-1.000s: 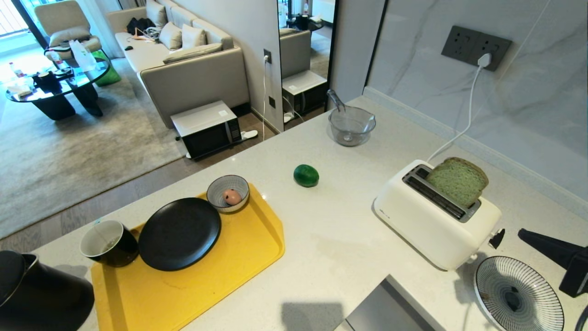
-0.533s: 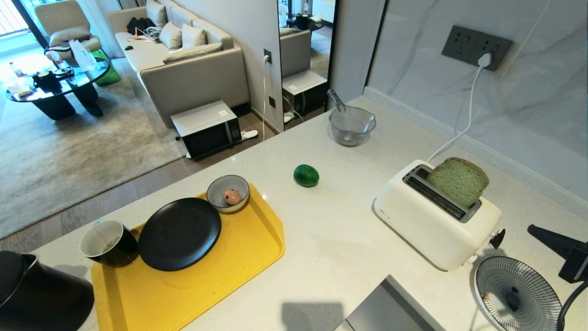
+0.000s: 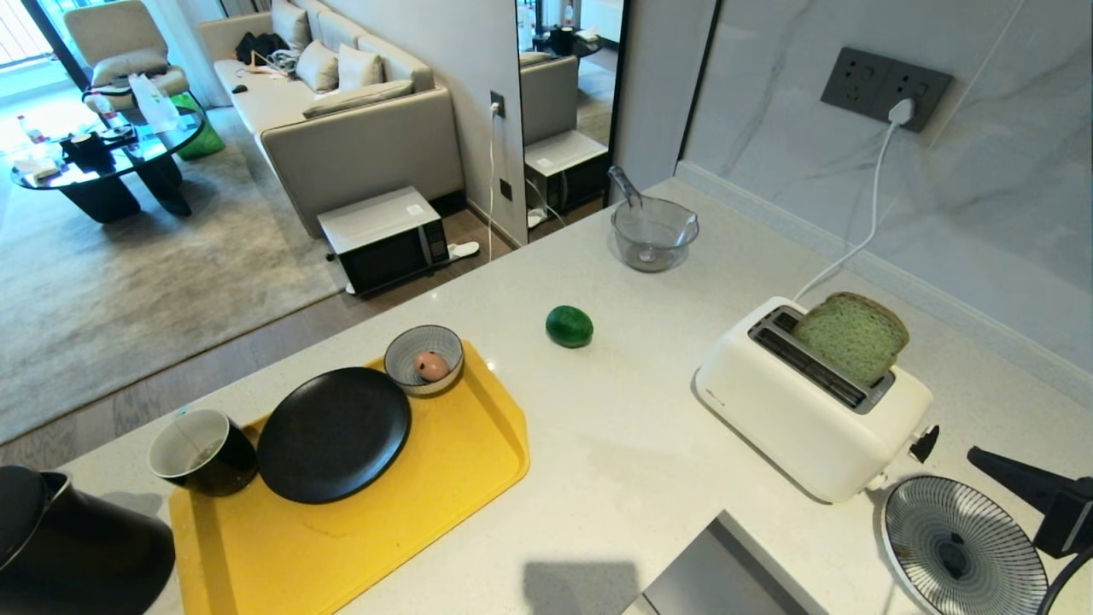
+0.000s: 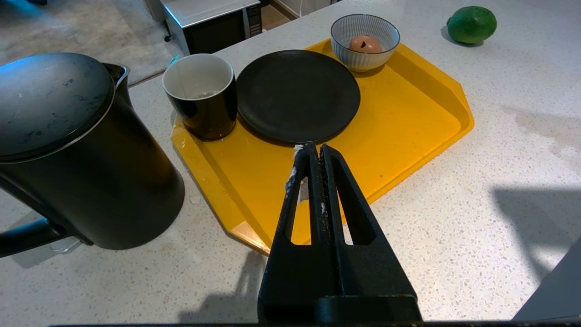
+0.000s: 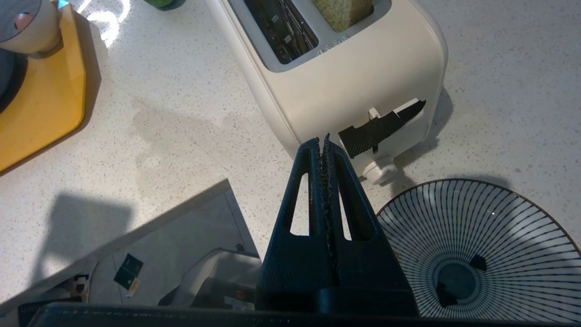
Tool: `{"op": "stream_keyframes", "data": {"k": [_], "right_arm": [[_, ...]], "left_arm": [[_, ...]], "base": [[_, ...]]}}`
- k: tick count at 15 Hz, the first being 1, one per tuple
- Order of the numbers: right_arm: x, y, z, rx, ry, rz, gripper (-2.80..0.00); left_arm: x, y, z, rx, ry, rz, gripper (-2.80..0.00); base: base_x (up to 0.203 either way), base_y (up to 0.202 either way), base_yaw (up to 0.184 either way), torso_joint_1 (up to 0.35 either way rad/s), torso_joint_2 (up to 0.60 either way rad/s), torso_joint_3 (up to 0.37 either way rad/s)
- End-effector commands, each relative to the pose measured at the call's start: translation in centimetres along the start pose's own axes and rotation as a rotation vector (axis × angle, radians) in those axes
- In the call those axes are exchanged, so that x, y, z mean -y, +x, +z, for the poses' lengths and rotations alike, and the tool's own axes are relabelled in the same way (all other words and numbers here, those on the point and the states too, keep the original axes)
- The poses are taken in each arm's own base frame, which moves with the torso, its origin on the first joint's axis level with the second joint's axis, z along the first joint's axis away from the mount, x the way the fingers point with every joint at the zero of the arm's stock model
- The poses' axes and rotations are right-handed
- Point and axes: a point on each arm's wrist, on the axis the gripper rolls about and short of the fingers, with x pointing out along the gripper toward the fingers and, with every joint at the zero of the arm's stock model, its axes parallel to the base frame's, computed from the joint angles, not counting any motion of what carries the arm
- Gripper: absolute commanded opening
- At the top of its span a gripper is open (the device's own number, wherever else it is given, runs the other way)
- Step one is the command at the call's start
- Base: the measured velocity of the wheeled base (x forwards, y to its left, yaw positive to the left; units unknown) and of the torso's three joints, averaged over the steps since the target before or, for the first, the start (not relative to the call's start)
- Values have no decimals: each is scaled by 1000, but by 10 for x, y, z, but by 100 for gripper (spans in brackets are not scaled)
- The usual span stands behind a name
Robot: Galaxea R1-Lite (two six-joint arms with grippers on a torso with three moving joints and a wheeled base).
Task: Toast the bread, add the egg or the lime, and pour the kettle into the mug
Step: Use a bread toaster
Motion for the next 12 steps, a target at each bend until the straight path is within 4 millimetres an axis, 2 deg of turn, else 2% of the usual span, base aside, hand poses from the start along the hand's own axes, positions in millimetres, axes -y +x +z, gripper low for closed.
{"op": "stream_keyframes", "data": {"k": [1, 6, 12], "right_arm": [[1, 1, -2, -7, 5, 3, -280], [14, 18, -12, -67, 43, 4, -280], [30, 37, -16, -26, 10, 3, -280]], "left_arm": [[0, 1, -4, -11, 0, 1, -280], [0, 1, -4, -11, 0, 1, -280], [0, 1, -4, -11, 0, 1, -280]], "base": [[0, 0, 0, 0, 0, 0], [0, 0, 0, 0, 0, 0], [0, 0, 0, 0, 0, 0]]}}
